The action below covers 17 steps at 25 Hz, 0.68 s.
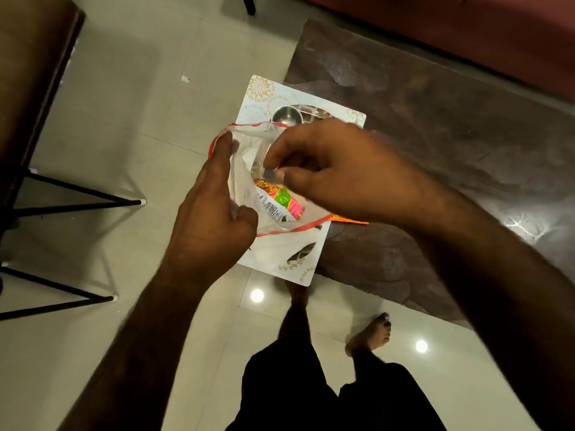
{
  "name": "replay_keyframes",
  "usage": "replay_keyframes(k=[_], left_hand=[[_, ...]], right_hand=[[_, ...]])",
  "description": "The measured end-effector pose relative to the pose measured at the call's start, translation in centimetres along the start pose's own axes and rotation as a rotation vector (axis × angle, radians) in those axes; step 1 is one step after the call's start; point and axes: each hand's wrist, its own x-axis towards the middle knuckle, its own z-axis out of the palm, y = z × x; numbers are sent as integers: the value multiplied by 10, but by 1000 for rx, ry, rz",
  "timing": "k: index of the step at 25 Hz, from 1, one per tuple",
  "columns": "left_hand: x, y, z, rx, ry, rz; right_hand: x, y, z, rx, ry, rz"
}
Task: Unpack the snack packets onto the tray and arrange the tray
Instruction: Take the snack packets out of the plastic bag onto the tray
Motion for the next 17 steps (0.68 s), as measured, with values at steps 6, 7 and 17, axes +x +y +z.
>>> replay_keyframes(k=[6,7,17], left_hand=[[-8,-1,-2,-14,5,82],[-9,-1,-1,-6,8,92],[-9,-1,8,20,-29,34]], right_hand=[[81,17,79,-537,-388,259],[91,26,90,-561,-415,307],[99,75,123,-494,-131,394]])
